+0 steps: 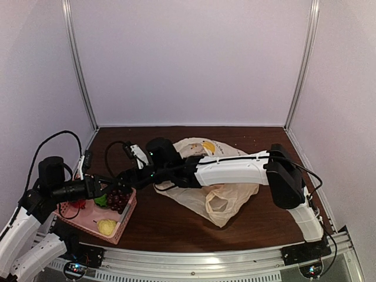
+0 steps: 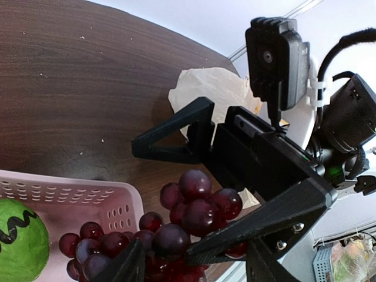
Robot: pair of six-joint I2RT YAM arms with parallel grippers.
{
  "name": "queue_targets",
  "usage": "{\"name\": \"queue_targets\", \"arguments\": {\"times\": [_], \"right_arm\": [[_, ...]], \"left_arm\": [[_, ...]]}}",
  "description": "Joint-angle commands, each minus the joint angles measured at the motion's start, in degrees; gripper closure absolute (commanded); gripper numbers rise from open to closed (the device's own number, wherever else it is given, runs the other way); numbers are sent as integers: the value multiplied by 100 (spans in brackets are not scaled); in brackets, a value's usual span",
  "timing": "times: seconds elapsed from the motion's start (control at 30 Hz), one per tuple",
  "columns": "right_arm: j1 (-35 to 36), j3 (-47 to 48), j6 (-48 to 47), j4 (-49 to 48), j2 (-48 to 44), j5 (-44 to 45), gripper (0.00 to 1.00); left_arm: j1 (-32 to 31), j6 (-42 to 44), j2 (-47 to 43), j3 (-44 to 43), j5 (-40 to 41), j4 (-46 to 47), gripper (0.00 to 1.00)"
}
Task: Untie the knot of the plastic bag and take out the fruit
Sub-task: Place the fake fruit in the bin.
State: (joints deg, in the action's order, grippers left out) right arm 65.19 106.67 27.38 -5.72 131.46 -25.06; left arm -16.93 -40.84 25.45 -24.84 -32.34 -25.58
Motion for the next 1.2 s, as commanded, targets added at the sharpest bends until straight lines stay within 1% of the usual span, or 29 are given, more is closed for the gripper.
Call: {"name": "queue_targets", "arguments": {"times": [0.0, 0.27, 0.37, 0.47, 0.5, 0.6, 0.67, 0.83, 0.97, 1.03, 1.17], "right_arm": [[183, 396, 77, -304, -132, -302, 0], [298, 521, 89, -300, -103, -258, 0], [302, 506, 32, -171, -118, -97, 0], [302, 454, -106, 108, -215, 378, 0], [302, 378, -173, 192, -282, 591, 0], [300, 157, -415, 383, -580, 1160, 0], [302, -12, -607, 462, -818, 1406, 0], [306, -487, -996, 747, -1489, 1889, 0], [293, -1040, -1101, 862, -2094, 2203, 0], [293, -1347, -1122, 890, -2401, 2381, 0], [293, -1988, -1175, 1035, -3046, 2800, 1]], "left_arm": [[14, -7, 83, -32, 213, -61, 41], [14, -18, 120, -49, 263, -71, 41], [14, 10, 65, -94, 267, -71, 40], [14, 120, -63, -246, 284, -129, 36], [14, 195, -100, -370, 369, -223, 32], [14, 348, -128, -697, 499, -354, 23], [14, 402, -64, -828, 487, -286, 19], [14, 676, 317, -1208, 604, -245, 14], [14, 898, 618, -1535, 750, -62, 8], [14, 1111, 898, -1693, 605, 58, 7], [6, 1736, 1681, -2023, 26, 102, 8]]}}
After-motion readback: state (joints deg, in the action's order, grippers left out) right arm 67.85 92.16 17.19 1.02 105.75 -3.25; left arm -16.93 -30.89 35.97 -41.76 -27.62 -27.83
